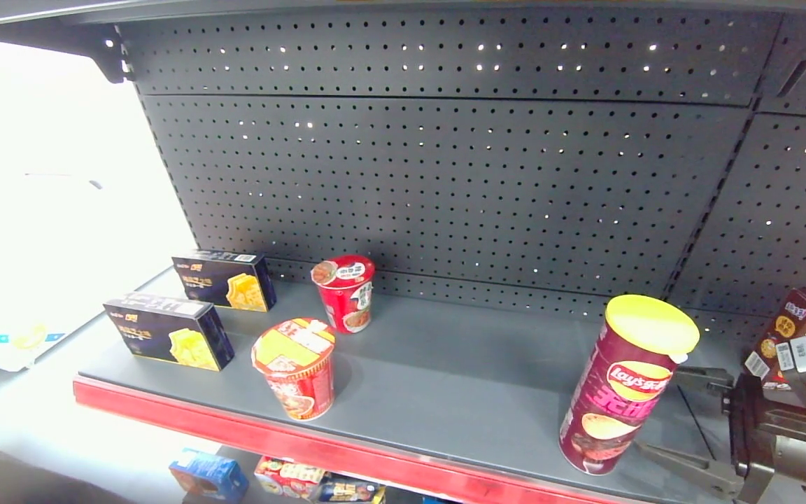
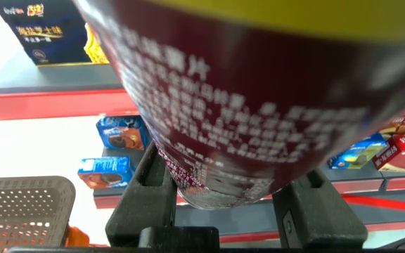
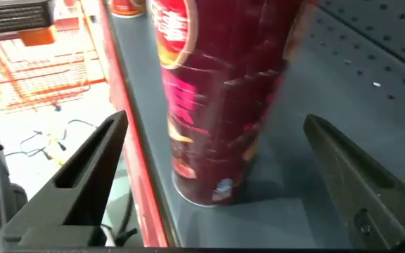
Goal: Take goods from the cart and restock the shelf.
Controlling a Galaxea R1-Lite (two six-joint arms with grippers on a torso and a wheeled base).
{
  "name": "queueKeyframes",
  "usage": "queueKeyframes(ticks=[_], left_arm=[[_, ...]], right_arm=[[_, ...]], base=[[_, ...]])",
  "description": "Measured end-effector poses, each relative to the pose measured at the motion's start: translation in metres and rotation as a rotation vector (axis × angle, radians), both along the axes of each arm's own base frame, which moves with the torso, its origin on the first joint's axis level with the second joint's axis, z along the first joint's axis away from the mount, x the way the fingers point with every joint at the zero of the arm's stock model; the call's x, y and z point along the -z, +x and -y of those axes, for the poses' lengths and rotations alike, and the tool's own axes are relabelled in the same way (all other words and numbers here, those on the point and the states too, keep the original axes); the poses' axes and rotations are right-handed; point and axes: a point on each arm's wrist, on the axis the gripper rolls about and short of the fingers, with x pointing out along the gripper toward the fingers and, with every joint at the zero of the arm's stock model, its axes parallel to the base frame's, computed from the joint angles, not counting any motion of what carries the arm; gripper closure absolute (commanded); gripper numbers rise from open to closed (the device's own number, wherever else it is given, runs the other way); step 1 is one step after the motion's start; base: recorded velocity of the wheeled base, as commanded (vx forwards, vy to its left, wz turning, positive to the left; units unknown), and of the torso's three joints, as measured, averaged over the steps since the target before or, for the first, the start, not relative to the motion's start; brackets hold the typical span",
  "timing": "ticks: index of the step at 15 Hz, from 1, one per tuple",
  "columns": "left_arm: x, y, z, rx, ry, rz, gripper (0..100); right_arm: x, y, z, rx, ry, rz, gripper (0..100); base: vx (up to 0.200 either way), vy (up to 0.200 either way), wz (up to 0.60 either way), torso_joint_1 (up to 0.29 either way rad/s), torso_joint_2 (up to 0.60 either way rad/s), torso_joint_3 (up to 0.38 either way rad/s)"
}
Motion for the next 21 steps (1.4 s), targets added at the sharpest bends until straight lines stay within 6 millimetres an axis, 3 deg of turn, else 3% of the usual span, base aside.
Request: queueKeyframes(ticks=[10,17,21], left_arm=[[0.002,-0.002,-0.001,-0.009,0.000,0.011,100],[0.003,-0.003,-0.001,-0.009,0.000,0.010,100],[0.011,-0.008,-0.001,-0.010,0.007,-0.031,100]], right_arm=[[-0.008,-0.017,0.021,0.121,-0.027,0.083,0],[-0.031,-0.057,0.027,0.211,-0.034,0.245,0],[-0.034,-0.081,0.024,0.348,-0.028,0.228,0]], base=[[0.000,0.000,0.00,0.000,0.00,0.000],[0.000,0.000,0.00,0.000,0.00,0.000],[0.000,0.000,0.00,0.000,0.00,0.000]])
